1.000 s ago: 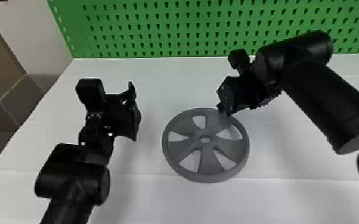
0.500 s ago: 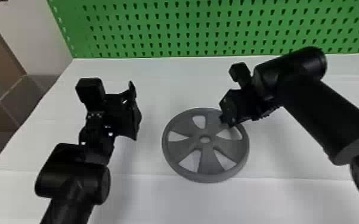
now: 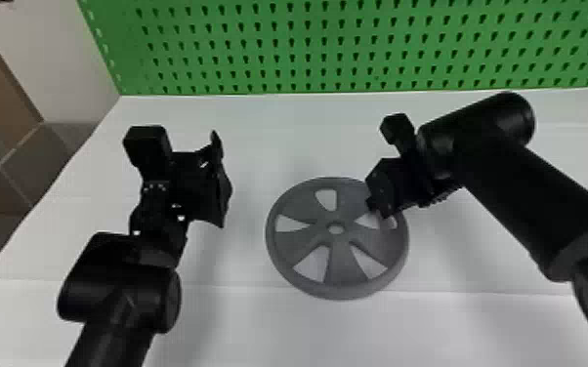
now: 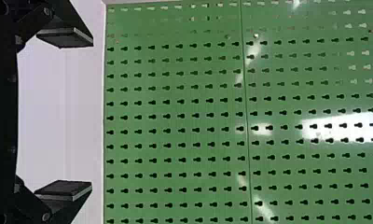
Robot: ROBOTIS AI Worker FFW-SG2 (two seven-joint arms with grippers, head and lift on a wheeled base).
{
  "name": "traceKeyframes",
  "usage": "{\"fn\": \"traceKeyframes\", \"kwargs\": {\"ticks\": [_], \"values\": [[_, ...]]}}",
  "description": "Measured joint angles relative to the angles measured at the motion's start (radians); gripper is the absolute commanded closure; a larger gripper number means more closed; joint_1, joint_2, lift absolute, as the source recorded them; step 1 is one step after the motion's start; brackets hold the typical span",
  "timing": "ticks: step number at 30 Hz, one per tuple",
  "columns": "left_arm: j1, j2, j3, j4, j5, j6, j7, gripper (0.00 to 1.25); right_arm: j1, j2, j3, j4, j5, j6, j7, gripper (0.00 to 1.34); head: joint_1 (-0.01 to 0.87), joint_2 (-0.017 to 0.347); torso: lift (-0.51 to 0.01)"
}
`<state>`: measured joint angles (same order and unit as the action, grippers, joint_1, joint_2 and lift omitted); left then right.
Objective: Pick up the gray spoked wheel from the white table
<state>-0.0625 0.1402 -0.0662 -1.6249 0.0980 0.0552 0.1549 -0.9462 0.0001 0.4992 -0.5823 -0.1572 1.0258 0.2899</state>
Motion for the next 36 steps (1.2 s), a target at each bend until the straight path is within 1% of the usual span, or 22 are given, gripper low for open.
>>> {"fn": "traceKeyframes", "kwargs": {"ticks": [9, 29, 32, 36], "values": [[-0.002, 0.0, 0.0, 0.0, 0.002, 0.0, 0.0, 0.19, 0.01, 0.0, -0.031, 0.061, 0.003, -0.049, 0.0, 0.08, 0.779, 0.132, -0.085], [-0.004, 0.0, -0.001, 0.0, 0.002, 0.0, 0.0, 0.19, 0.008, 0.0, -0.013, 0.076, 0.014, -0.073, 0.0, 0.09, 0.779, 0.133, -0.085], [-0.004, 0.0, -0.001, 0.0, 0.002, 0.0, 0.0, 0.19, 0.007, 0.0, -0.008, 0.076, 0.017, -0.073, 0.0, 0.17, 0.779, 0.133, -0.085], [-0.003, 0.0, -0.001, 0.0, 0.002, 0.0, 0.0, 0.19, 0.004, 0.0, -0.004, 0.075, 0.023, -0.07, 0.0, 0.44, 0.779, 0.133, -0.085]]}}
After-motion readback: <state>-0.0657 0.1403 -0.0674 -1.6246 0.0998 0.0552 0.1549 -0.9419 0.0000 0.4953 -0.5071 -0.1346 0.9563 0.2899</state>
